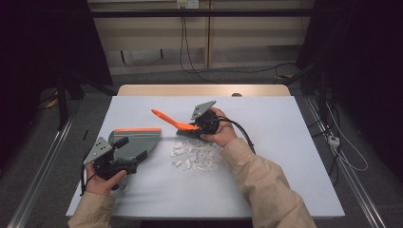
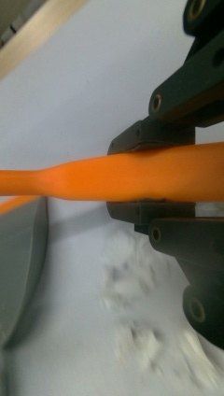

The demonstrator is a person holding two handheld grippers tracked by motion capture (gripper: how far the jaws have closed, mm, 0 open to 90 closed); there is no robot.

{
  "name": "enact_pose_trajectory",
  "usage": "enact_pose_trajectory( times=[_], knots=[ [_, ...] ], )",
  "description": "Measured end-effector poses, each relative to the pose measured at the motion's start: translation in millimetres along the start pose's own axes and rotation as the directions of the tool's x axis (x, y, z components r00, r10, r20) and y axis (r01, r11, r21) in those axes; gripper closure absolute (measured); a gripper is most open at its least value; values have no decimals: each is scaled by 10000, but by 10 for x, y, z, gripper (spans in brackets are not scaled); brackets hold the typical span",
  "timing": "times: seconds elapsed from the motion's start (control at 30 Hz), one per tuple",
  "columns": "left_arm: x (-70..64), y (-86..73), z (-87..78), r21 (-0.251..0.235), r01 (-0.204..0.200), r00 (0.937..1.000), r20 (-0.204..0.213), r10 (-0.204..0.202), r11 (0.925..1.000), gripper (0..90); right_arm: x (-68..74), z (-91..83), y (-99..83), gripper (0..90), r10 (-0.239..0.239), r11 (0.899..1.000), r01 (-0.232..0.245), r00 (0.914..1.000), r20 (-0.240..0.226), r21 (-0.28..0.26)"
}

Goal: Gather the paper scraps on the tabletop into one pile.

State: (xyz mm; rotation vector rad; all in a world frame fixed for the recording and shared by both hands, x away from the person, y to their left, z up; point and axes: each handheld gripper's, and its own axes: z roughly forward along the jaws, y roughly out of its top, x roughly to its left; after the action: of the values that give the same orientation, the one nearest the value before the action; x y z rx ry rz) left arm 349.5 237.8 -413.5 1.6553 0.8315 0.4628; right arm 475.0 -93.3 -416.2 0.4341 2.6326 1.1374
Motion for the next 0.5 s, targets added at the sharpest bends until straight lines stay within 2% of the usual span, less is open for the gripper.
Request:
enact_pose_trajectory(
  times=[0.1,0.13,0.2,0.23,0.33,0.5],
  knots=[
    [1,3,6,-4,-46,10000,13,46,10000,63,74,-106,20,716,-277,9995,279,9995,-172,133],
    [-2,4,8,-13,-46,10000,23,46,10000,63,94,-154,33,716,-291,9996,291,9996,-61,62],
    [-4,3,14,-21,-31,10000,47,31,10000,64,120,-265,69,716,-218,9996,215,9996,-155,-179],
    [-7,1,17,3,-13,10000,36,13,10000,63,133,-319,91,716,-169,9994,169,9999,11,-286],
    [-9,1,22,26,-45,9999,91,45,10000,64,157,-465,152,715,285,9978,-258,9986,443,-615],
    [-8,0,17,37,-28,9999,121,28,10000,64,193,-586,202,715,1071,9872,-964,9910,807,-1267]
  ],
)
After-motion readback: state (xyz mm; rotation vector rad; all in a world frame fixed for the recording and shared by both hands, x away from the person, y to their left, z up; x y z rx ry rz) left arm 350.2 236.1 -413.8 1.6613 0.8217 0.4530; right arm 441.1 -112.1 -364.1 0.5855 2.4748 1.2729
